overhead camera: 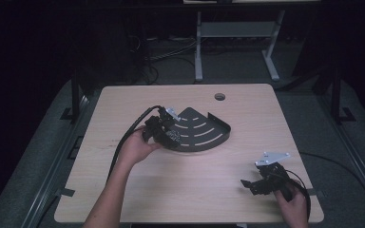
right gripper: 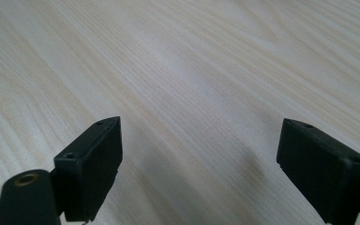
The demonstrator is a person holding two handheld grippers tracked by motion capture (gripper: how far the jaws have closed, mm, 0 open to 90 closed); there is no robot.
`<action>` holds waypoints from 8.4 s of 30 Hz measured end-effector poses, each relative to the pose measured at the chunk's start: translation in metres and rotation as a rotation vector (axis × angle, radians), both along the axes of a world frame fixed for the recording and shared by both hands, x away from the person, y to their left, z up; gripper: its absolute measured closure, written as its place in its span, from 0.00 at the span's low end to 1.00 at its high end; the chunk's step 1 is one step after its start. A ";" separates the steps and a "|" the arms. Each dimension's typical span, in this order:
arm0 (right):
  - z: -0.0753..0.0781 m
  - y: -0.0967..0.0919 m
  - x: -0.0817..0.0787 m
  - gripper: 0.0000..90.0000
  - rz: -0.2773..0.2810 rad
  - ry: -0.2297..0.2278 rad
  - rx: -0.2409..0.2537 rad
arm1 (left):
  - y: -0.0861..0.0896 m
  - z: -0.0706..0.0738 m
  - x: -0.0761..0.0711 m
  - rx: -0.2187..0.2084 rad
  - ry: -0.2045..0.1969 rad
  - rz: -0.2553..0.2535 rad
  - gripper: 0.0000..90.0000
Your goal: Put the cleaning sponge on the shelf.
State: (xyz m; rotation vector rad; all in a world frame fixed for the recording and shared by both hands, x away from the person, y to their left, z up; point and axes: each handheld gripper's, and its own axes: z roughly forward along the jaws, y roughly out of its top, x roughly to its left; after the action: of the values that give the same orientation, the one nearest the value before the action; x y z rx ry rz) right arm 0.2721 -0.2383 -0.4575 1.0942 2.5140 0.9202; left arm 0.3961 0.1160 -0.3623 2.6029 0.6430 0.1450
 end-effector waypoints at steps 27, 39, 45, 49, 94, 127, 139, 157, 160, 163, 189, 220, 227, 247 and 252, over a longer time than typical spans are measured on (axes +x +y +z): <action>0.000 0.001 0.000 0.16 0.001 0.013 0.005 | -0.024 -0.001 0.030 0.026 0.016 -0.001 0.38; -0.001 0.000 -0.001 0.16 0.005 0.010 0.009 | -0.030 -0.005 0.042 0.026 0.022 0.010 0.38; -0.001 -0.001 0.000 0.16 0.005 0.008 0.013 | -0.031 -0.009 0.051 0.062 0.024 0.019 0.38; -0.001 0.000 0.000 0.16 0.005 0.010 0.008 | -0.033 -0.011 0.057 0.074 0.027 0.024 0.38; 0.001 -0.003 0.000 0.16 0.008 0.003 0.008 | -0.047 -0.060 0.077 0.123 0.096 0.117 0.29; 0.003 -0.003 0.000 0.16 -0.004 -0.007 -0.002 | -0.028 -0.020 0.044 0.026 0.036 0.090 0.24; 0.002 -0.002 0.000 0.16 -0.001 -0.003 -0.003 | -0.021 -0.013 0.029 -0.007 0.028 0.084 0.24; 0.002 -0.006 -0.001 0.16 -0.017 -0.003 0.004 | -0.012 -0.014 0.008 -0.039 0.015 0.077 0.24; 0.002 -0.006 -0.001 0.16 -0.016 -0.004 0.003 | -0.011 -0.016 0.005 -0.030 0.023 0.075 0.24; 0.002 -0.006 -0.001 0.16 -0.016 -0.003 0.002 | -0.009 -0.017 0.001 -0.036 0.020 0.078 0.24; 0.001 -0.003 0.001 0.16 -0.016 -0.001 -0.009 | 0.002 -0.031 -0.030 -0.043 0.015 0.061 0.24; -0.001 0.001 0.002 0.16 -0.010 0.011 -0.017 | 0.027 -0.039 -0.068 -0.079 0.001 0.083 0.24; -0.002 0.001 0.003 0.16 -0.010 0.012 -0.016 | 0.031 -0.041 -0.078 -0.076 -0.007 0.079 0.24; -0.005 0.003 0.003 0.16 -0.006 0.021 -0.028 | 0.056 -0.044 -0.100 -0.084 -0.019 0.111 0.24; -0.005 0.002 0.002 0.16 -0.011 0.021 -0.027 | 0.063 -0.044 -0.105 -0.083 -0.030 0.116 0.24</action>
State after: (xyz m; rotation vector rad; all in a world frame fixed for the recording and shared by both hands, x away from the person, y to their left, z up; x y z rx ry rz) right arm 0.2741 -0.2366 -0.4624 1.1145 2.5270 0.8730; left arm 0.2908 0.1788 -0.4060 2.4802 0.7731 0.1887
